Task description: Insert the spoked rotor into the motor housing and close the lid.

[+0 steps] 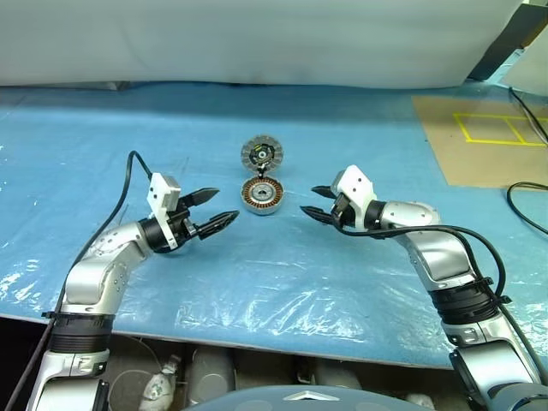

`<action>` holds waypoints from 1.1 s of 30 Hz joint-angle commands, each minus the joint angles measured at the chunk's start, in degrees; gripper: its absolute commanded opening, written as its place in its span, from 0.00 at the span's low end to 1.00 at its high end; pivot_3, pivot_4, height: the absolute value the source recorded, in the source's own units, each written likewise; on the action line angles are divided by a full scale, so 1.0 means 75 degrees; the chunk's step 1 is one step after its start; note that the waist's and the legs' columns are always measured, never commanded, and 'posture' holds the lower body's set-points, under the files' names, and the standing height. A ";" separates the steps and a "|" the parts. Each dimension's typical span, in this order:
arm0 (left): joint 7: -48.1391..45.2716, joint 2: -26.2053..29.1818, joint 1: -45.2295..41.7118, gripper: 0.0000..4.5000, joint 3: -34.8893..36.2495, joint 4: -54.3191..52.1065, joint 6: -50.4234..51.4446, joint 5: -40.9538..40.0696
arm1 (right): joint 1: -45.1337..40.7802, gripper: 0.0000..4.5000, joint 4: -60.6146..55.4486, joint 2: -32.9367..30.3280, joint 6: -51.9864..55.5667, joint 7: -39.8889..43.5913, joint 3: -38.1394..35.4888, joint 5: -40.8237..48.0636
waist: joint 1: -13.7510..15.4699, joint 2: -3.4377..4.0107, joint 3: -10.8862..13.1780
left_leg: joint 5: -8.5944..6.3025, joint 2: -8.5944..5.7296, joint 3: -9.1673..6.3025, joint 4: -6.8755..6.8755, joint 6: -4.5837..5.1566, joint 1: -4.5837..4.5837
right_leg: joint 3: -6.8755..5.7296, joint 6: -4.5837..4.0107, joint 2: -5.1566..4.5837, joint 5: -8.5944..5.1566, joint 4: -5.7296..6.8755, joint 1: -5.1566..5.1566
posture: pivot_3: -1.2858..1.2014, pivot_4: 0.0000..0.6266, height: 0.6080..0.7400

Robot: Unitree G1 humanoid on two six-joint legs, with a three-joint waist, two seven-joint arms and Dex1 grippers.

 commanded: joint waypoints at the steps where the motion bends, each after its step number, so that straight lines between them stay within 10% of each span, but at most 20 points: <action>1: -0.0065 0.0045 -0.0099 0.99 0.0080 -0.0182 -0.0075 -0.0083 | -0.0193 0.58 -0.0147 -0.0025 -0.0071 0.0049 -0.0120 0.0063 | 0.0000 0.0000 0.0000 | 0.0000 0.0001 0.0000 0.0000 0.0000 0.0000 | 0.0000 0.0000 0.0000 0.0000 0.0000 0.0000 | 0.52 0.24 1.00; 33: -0.0077 -0.0040 -0.0072 0.99 0.0017 -0.0252 -0.0139 -0.0060 | -0.0465 0.58 -0.0079 -0.0123 -0.0136 0.0421 -0.0024 0.0017 | 0.0000 0.0000 0.0000 | 0.0000 0.0001 0.0000 0.0000 0.0000 0.0001 | 0.0000 0.0000 0.0000 0.0000 0.0001 0.0000 | 0.52 0.24 1.00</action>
